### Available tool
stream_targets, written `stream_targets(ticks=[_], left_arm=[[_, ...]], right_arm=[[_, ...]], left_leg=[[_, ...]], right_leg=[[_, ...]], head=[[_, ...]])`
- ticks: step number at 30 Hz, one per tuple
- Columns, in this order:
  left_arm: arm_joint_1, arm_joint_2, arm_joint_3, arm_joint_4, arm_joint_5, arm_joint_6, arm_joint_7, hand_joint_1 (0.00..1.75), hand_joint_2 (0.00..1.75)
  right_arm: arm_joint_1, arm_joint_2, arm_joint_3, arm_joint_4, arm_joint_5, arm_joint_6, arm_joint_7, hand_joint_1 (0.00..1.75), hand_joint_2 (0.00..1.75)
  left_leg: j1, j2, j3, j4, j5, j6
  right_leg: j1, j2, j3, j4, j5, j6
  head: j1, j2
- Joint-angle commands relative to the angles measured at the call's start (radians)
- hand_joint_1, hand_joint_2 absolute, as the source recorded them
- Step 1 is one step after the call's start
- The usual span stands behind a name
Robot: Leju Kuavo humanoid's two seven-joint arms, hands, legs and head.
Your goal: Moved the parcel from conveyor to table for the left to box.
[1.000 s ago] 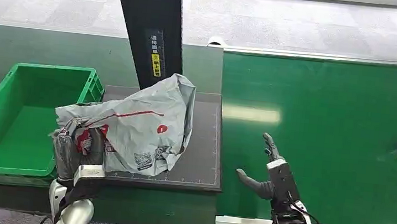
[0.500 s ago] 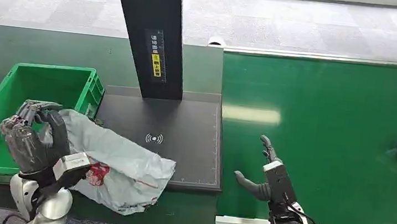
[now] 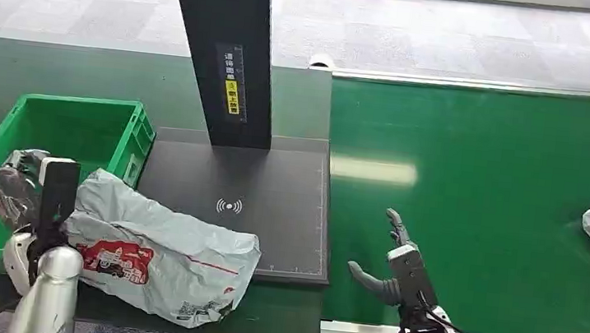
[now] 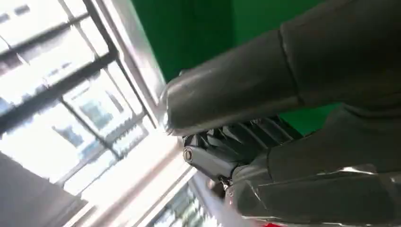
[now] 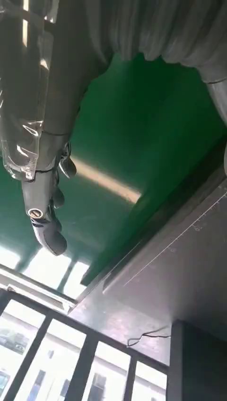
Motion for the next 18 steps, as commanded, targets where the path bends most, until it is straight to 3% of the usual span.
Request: stream_targets(ticks=[1,18], left_arm=[[0.076,0.109,-0.235,-0.099,0.501,-0.415,-0.129,0.0,0.0],[0.08,0.136,-0.261,-0.104,0.554,-0.431,-0.154,0.0,0.0]], right_arm=[[-0.049,-0.043,-0.003,0.043,-0.025,0.034,-0.008,0.0,1.75],[-0.049,-0.041,0.002,0.045,-0.025,0.035,-0.01,0.0,1.75]], left_leg=[[0.0,0.002,-0.001,0.0,0.0,0.001],[0.0,-0.001,-0.001,0.0,0.0,0.0]], right_leg=[[0.0,0.001,-0.001,0.0,0.0,-0.001],[0.0,0.0,-0.001,0.0,0.0,0.0]], head=[[0.0,0.0],[0.0,0.0]])
